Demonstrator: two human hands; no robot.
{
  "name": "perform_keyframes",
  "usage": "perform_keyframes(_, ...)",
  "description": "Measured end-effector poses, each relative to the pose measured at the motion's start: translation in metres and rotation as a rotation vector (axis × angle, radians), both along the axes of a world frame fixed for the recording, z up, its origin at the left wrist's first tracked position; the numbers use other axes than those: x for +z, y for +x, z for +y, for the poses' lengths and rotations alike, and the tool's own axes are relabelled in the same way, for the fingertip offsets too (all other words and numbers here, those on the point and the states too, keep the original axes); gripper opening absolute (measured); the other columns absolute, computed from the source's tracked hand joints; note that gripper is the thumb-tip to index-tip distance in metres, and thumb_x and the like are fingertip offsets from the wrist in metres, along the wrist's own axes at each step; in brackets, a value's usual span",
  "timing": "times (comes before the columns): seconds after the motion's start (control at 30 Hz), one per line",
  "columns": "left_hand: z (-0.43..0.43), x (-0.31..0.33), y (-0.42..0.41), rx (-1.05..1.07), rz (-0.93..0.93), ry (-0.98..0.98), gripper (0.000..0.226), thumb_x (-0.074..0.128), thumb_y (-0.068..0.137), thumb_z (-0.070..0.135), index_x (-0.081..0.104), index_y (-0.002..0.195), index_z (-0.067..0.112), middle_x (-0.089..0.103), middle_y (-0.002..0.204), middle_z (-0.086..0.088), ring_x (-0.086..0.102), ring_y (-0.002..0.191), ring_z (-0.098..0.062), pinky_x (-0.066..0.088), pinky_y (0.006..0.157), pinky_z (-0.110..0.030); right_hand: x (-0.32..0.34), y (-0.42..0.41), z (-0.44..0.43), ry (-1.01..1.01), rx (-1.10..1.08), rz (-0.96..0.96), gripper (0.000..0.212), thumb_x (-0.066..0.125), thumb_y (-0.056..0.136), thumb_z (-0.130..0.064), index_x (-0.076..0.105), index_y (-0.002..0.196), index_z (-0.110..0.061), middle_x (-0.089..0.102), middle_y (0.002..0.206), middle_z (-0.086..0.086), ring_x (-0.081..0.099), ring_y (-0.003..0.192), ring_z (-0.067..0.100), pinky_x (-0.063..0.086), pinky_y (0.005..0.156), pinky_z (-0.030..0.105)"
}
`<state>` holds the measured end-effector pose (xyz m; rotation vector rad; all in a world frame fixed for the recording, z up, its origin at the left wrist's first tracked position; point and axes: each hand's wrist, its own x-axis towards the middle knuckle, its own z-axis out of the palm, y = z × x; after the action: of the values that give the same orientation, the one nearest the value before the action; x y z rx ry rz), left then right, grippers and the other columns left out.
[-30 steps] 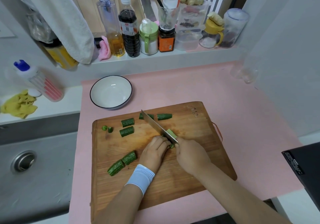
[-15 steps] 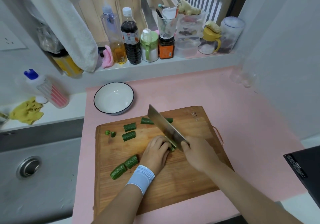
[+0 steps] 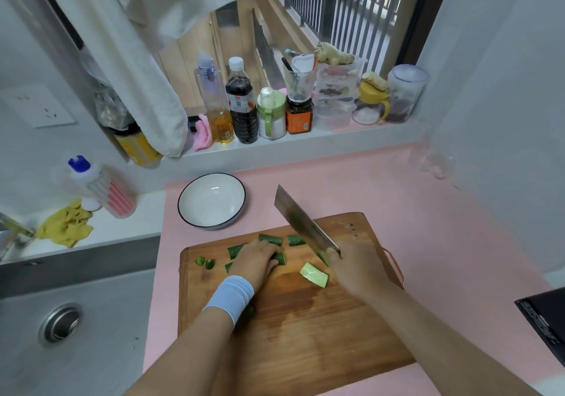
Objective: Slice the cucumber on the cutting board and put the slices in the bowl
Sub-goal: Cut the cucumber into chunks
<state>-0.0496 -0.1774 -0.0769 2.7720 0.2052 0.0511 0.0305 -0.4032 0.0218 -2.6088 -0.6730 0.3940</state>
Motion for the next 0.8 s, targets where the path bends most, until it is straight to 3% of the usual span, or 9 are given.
perform_keyframes(0.17,0.007,0.0,0.008,-0.028,0.029,0.124,0.03,0.054,0.095,0.034,0.066,0.121,0.025,0.064,0.114,0.0,0.053,0.11,-0.025,0.04,0.094,-0.036,-0.001,0.012,0.007,-0.013,-0.035,0.014,0.033,0.043,0.102,-0.03,0.047,0.07,-0.028,0.054,0.068,-0.009,0.054,0.07,0.013,0.046,0.063,0.031)
perform_keyframes(0.27,-0.008,-0.004,0.005,-0.065,-0.068,0.089,0.035,0.047,0.091,0.04,0.064,0.12,0.028,0.061,0.108,0.004,0.051,0.103,-0.023,0.041,0.086,-0.036,-0.003,0.018,0.006,-0.002,-0.053,0.039,0.032,0.04,0.101,-0.032,0.047,0.07,-0.029,0.057,0.07,-0.009,0.058,0.072,0.016,0.053,0.068,0.036)
perform_keyframes(0.33,-0.027,-0.002,0.005,-0.185,-0.108,0.047,0.04,0.054,0.084,0.042,0.06,0.122,0.029,0.057,0.111,0.005,0.048,0.101,-0.02,0.04,0.083,-0.034,-0.004,0.021,0.004,0.01,-0.053,0.047,0.028,0.039,0.101,-0.035,0.055,0.078,-0.03,0.061,0.074,-0.008,0.06,0.073,0.016,0.057,0.07,0.039)
perform_keyframes(0.47,-0.052,-0.001,0.016,-0.394,-0.034,0.027,0.055,0.07,0.073,0.039,0.058,0.125,0.027,0.052,0.12,0.005,0.047,0.111,-0.02,0.039,0.095,-0.034,-0.002,0.026,-0.002,0.002,-0.051,0.07,0.027,0.038,0.104,-0.033,0.058,0.086,-0.027,0.06,0.081,-0.007,0.058,0.077,0.013,0.047,0.062,0.03)
perform_keyframes(0.6,-0.056,0.004,0.029,-0.356,0.023,-0.004,0.047,0.071,0.081,0.035,0.061,0.126,0.025,0.052,0.113,0.001,0.05,0.103,-0.022,0.043,0.091,-0.037,-0.005,0.029,-0.009,0.009,-0.058,0.073,0.029,0.039,0.102,-0.032,0.053,0.078,-0.026,0.059,0.08,-0.005,0.056,0.077,0.015,0.044,0.062,0.031)
perform_keyframes(0.7,-0.05,0.007,0.033,-0.298,0.053,0.059,0.045,0.059,0.091,0.047,0.057,0.131,0.028,0.056,0.113,0.0,0.05,0.104,-0.022,0.04,0.094,-0.037,-0.009,0.029,-0.012,0.012,-0.071,0.06,0.029,0.041,0.1,-0.032,0.056,0.077,-0.024,0.06,0.079,-0.002,0.055,0.075,0.015,0.043,0.06,0.031)
perform_keyframes(0.8,-0.041,0.013,0.034,-0.142,0.115,0.059,0.035,0.042,0.096,0.055,0.06,0.113,0.031,0.062,0.107,0.003,0.052,0.103,-0.021,0.036,0.096,-0.033,-0.01,0.029,-0.012,0.028,-0.066,0.057,0.029,0.042,0.101,-0.031,0.06,0.08,-0.021,0.059,0.076,-0.004,0.057,0.071,0.014,0.05,0.062,0.033)
